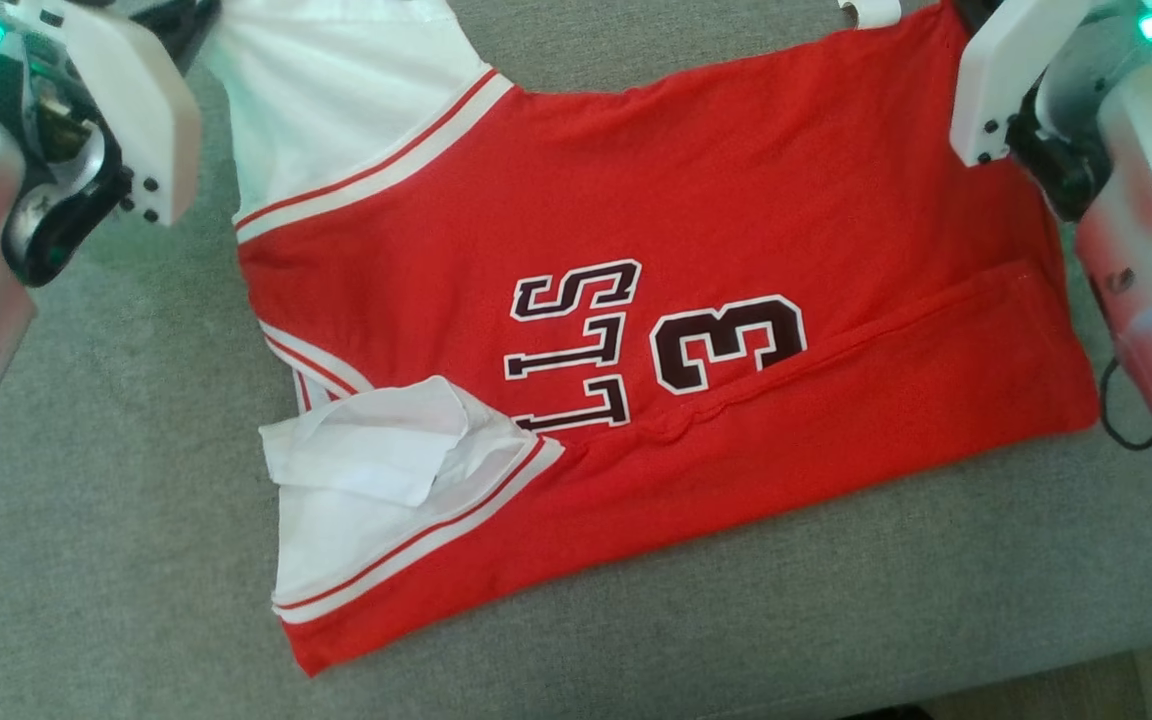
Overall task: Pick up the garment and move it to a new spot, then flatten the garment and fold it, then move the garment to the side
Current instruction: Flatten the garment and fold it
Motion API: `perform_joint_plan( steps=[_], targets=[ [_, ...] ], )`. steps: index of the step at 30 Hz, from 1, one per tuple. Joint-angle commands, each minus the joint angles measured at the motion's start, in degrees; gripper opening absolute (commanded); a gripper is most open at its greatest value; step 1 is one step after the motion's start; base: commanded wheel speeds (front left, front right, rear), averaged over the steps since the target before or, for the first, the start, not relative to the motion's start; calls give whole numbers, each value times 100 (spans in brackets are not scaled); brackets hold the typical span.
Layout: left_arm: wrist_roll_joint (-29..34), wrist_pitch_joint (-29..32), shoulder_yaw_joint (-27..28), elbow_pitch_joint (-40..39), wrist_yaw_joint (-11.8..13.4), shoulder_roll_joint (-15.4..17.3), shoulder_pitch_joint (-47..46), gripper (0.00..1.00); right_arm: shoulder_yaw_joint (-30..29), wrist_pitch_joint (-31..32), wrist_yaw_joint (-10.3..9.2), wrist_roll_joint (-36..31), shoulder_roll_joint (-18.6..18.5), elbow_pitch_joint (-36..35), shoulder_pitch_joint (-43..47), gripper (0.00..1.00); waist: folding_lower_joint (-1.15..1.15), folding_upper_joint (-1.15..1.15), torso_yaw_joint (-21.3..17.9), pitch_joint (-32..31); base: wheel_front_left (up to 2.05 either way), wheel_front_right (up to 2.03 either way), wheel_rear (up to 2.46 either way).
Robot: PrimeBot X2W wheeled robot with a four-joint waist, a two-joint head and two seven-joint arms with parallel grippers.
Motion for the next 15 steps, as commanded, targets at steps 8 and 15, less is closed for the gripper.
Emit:
perform_joint_plan(
  steps=[8,15],
  targets=[
    [462,-1260,204,31,29,230,-615,0,-390,-704,-4,786,-228,-267,-32,0,0,0,121,-180,0,0,0],
    [498,-1954,192,116,42,65,-530,0,-324,-623,-4,1634,-824,-922,525,0,0,0,332,-452,0,0,0]
  ],
)
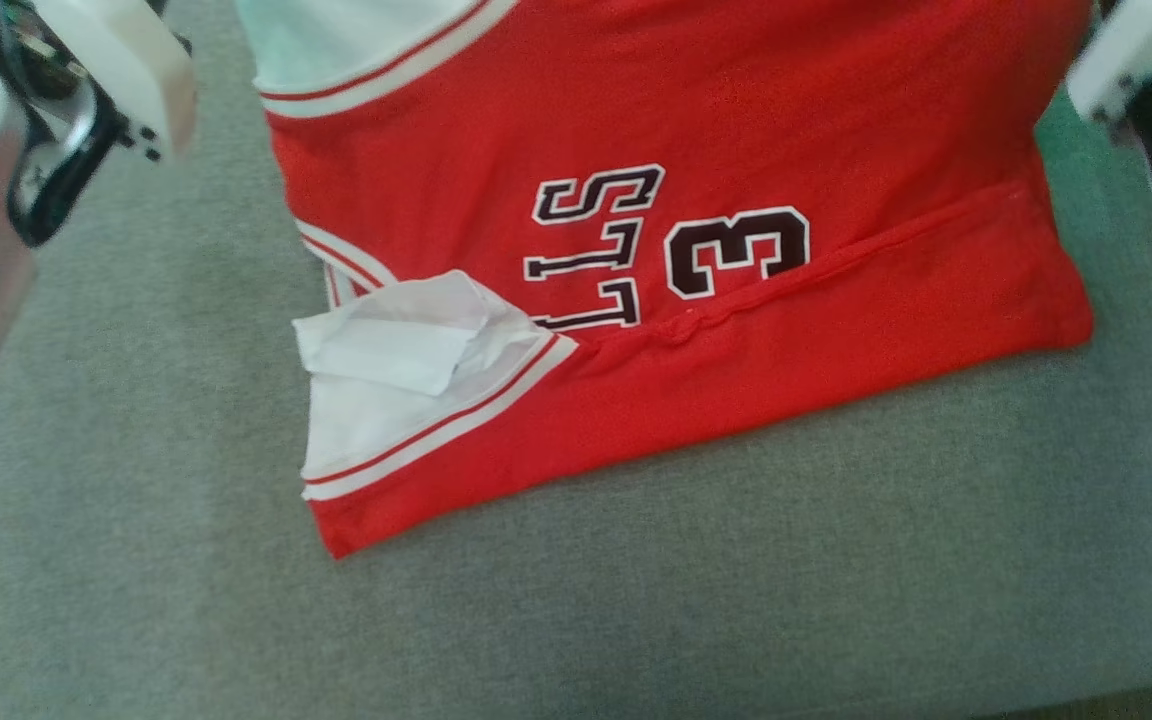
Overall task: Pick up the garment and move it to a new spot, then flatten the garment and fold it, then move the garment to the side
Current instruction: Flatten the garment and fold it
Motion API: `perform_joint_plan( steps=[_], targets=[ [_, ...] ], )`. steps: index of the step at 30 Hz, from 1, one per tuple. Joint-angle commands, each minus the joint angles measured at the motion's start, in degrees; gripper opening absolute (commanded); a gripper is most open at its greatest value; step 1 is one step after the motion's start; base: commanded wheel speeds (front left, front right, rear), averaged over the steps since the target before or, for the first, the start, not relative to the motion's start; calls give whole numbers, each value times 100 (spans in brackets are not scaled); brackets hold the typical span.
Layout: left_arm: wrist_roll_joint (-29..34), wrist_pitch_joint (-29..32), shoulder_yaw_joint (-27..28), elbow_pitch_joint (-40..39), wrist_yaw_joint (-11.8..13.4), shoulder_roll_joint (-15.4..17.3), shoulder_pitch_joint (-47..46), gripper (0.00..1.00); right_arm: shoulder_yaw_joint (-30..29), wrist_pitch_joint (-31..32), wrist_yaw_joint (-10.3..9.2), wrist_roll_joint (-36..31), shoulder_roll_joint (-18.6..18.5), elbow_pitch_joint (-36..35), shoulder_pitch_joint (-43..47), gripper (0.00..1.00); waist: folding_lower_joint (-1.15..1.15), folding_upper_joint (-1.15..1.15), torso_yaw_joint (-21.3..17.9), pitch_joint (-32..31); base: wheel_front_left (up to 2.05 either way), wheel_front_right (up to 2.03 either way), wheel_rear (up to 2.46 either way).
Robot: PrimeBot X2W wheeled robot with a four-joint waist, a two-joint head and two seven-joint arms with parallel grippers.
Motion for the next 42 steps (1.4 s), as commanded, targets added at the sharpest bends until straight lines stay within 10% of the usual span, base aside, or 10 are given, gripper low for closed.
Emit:
perform_joint_plan(
  steps=[1,20,37,38,39,40,42],
  targets=[
    [-103,-120,214,-162,35,231,-65,0,94,97,-4,227,-235,-344,356,0,0,0,116,-132,0,0,0],
    [-30,-391,-324,-2346,674,1020,1935,0,144,448,-4,941,-1711,-2038,2218,0,0,0,731,-490,0,0,0],
    [-85,-90,-661,-4035,1707,1579,3342,0,-1044,707,-4,570,-1648,-3226,4101,0,0,0,783,-545,0,0,0],
    [-102,-97,-676,-4020,1750,1550,3397,3,-1105,735,-4,533,-1592,-3280,4167,33,0,0,774,-531,0,0,0],
    [-122,-110,-690,-3993,1791,1507,3447,28,-1158,764,-4,482,-1535,-3316,4223,93,0,0,766,-519,0,0,0],
    [-155,-149,-682,-3952,1853,1440,3497,83,-1207,775,-4,429,-1472,-3341,4267,100,0,0,759,-512,0,0,0],
    [-178,-338,-603,-3823,2082,1263,3590,100,-1337,742,-4,310,-1324,-3350,4342,100,0,0,746,-526,0,0,0]
  ],
)
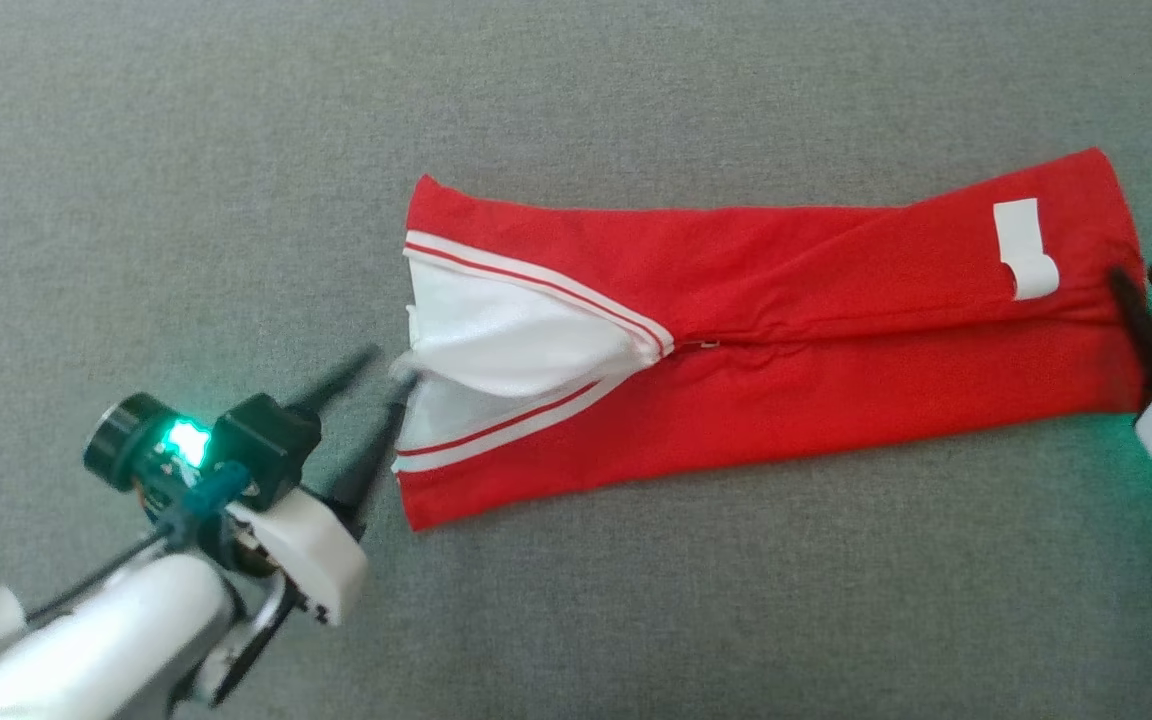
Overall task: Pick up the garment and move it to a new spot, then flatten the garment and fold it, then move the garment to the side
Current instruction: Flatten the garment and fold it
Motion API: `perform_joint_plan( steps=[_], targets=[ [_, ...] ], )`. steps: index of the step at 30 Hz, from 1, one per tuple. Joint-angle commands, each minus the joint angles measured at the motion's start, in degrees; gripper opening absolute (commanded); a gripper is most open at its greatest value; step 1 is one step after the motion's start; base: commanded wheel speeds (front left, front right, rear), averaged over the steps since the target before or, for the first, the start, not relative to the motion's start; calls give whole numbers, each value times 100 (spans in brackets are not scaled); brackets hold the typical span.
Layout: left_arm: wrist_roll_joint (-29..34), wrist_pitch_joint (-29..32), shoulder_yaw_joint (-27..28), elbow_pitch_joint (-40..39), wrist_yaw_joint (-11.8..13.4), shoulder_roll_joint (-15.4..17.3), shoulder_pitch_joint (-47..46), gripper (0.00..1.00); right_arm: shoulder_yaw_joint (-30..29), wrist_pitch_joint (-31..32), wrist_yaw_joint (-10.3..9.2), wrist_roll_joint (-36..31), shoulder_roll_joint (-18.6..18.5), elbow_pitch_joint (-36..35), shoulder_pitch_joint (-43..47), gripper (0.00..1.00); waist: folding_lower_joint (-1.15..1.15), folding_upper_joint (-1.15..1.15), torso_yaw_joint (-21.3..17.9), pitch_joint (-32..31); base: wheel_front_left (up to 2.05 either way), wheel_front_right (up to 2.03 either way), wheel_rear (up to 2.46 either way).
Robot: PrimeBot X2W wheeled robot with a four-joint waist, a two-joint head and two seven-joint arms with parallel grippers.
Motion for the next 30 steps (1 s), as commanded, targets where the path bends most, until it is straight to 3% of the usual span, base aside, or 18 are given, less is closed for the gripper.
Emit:
perform_joint_plan(
  steps=[1,8,11,13,14,16,20,29,30],
  targets=[
    [1,-173,319,-13,197,49,-37,100,-102,-89,-4,-109,-56,-174,135,100,-1,0,-13,-31,0,0,0],
    [-278,-1654,1015,339,1374,-877,787,100,-823,-697,-4,-404,473,-432,778,100,-1,0,12,-242,0,0,0],
    [-218,-1938,1393,398,1803,-1303,1261,100,-1097,-874,-4,-479,716,-595,1043,100,-1,0,79,-319,0,0,0],
    [54,-1968,1691,352,2039,-1608,1521,100,-1281,-931,-4,-549,826,-624,1156,100,-1,0,172,-371,0,0,0],
    [54,-1968,1691,352,2039,-1608,1521,100,-1281,-931,-4,-549,826,-624,1156,100,-1,0,172,-371,0,0,0],
    [512,-1972,2004,179,2183,-1926,1771,100,-1466,-942,-4,-644,904,-587,1195,100,-1,0,286,-426,0,0,0],
    [1263,-1974,2458,-90,2110,-2459,2271,100,-1784,-846,-4,-846,992,-335,1103,100,-1,0,526,-560,0,0,0],
    [2019,-1975,3118,-150,1442,-3236,2969,100,-2266,-43,-4,-1302,1024,663,857,100,-1,0,996,-697,0,0,0],
    [2081,-1975,3188,-137,1376,-3294,3005,100,-2296,46,-4,-1303,1040,742,841,92,-1,0,1022,-703,0,0,0]
  ],
)
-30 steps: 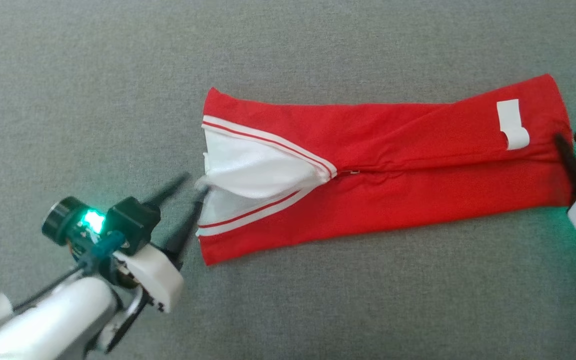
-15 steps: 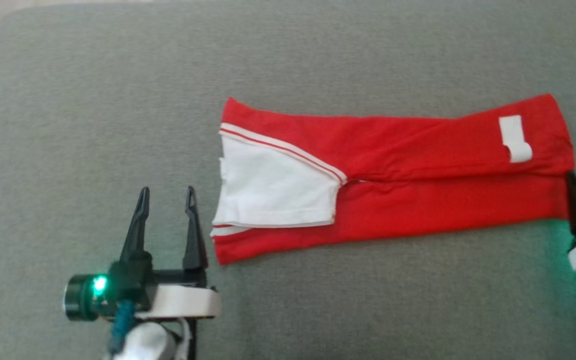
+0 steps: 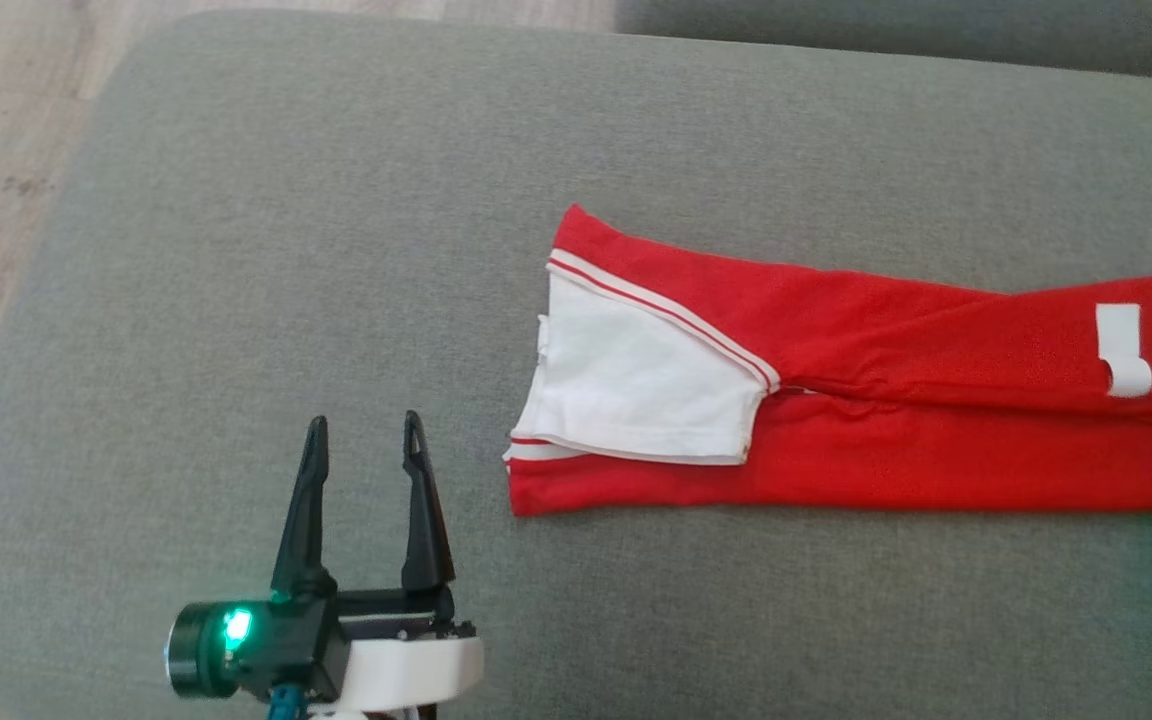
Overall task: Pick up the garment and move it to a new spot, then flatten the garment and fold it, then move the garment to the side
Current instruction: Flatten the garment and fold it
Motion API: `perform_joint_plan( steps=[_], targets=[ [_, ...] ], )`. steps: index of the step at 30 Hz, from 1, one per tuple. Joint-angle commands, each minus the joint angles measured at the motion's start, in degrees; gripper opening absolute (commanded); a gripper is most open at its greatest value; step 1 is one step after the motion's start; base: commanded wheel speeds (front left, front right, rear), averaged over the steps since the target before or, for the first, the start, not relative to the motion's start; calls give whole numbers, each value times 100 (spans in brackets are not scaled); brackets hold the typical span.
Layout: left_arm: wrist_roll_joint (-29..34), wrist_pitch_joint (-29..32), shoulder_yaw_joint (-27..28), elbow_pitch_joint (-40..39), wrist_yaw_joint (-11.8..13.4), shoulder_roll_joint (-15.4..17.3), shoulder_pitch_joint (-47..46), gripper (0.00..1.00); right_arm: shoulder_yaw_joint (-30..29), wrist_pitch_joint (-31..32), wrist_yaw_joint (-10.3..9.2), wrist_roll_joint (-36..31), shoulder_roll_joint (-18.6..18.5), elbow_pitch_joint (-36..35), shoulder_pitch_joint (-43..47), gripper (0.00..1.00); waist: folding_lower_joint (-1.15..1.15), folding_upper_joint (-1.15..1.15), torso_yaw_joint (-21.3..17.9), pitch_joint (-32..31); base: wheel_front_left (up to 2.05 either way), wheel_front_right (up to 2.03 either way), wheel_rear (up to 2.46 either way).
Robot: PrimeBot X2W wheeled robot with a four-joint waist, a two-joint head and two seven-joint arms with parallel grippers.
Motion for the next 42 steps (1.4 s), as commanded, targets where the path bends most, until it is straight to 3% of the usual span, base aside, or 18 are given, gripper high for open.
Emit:
perform_joint_plan(
  steps=[1,2,3,9,14,17,20,27,32,37,42],
  targets=[
    [127,-35,302,-140,-95,-71,-47,100,35,160,-4,-7,-101,-13,-93,71,1,0,81,-33,0,0,0],
    [185,-35,368,-131,-156,-124,-23,100,11,237,-4,16,-89,47,-103,44,1,0,98,-37,0,0,0],
    [238,-35,432,-125,-218,-175,-1,100,-14,297,-4,51,-81,99,-114,1,1,0,109,-40,0,0,0],
    [481,-35,797,-96,-532,-399,125,100,-71,284,-4,212,-122,80,-116,0,1,0,10,-77,0,0,0],
    [682,-36,1024,-71,-837,-546,159,100,-246,229,-4,360,-481,-167,-135,0,1,0,-281,-98,0,0,0],
    [757,-36,1146,-51,-933,-596,167,100,-309,302,-4,557,-725,-465,-149,0,1,0,-409,-150,0,0,0],
    [812,-36,1247,-24,-1019,-632,209,100,-307,495,-4,844,-731,-1137,-160,0,1,0,-516,-228,0,0,0],
    [886,-36,1333,60,-1209,-700,286,100,45,1250,-4,1436,-171,-3164,-286,0,1,0,-600,-375,0,0,0],
    [913,-36,1290,157,-1295,-727,264,100,560,1592,-4,1485,243,-3866,-490,0,1,0,-509,-414,0,0,0],
    [887,-36,1215,255,-1382,-747,223,100,1443,1871,-4,1416,655,-4059,-667,0,1,0,-236,-424,0,0,0],
    [844,-36,1171,309,-1402,-756,218,100,2227,1983,-4,1256,928,-3744,-658,0,1,0,77,-407,0,0,0]
  ],
)
